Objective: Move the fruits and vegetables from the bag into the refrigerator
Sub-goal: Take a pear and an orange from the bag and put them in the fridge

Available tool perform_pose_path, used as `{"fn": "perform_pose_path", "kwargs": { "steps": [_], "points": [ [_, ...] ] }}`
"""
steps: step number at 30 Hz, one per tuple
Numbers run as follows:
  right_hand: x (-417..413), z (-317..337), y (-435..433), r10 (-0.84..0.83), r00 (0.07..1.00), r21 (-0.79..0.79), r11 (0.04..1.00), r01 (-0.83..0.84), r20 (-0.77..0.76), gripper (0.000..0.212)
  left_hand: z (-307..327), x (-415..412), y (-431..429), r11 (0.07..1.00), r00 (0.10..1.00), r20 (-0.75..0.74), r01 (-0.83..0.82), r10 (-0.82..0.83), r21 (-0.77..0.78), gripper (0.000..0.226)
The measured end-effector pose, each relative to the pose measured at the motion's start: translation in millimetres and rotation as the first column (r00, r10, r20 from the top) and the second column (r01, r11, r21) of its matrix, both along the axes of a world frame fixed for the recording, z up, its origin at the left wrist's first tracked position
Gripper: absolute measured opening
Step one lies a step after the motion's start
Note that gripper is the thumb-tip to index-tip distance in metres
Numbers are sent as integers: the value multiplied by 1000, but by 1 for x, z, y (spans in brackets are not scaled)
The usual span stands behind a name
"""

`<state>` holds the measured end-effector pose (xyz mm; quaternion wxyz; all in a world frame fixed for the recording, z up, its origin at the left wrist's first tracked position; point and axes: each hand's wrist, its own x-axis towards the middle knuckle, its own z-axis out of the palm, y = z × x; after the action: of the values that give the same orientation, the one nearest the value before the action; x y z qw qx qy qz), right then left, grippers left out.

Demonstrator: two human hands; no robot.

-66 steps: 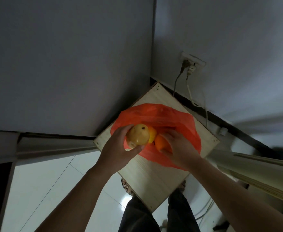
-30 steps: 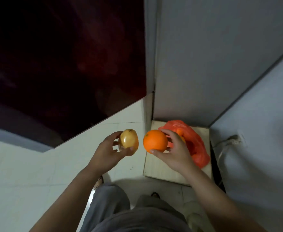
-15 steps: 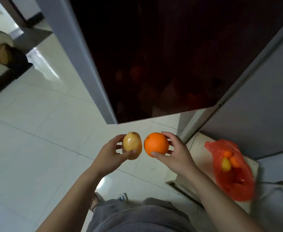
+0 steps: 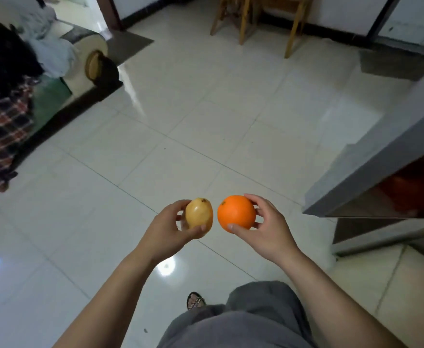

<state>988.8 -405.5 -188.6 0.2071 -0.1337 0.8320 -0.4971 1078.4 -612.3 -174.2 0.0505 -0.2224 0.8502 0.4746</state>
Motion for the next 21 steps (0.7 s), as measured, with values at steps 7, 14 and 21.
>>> {"fn": "perform_pose_path", "kwargs": {
  "steps": [7, 14, 21],
  "points": [
    [-22, 5, -87, 36, 999, 13, 999, -36, 0, 73, 2, -12, -77, 1000, 1000, -4, -27, 27, 14, 61],
    [-81, -6, -121, -36, 999, -9, 999, 36, 3, 70, -6, -80, -119, 999, 999, 1, 38, -38, 4, 66],
    [-191, -19, -126, -158, 987, -16, 987, 159, 39, 70, -7, -210, -138, 981, 982, -5, 191, -191, -37, 69]
  ]
}}
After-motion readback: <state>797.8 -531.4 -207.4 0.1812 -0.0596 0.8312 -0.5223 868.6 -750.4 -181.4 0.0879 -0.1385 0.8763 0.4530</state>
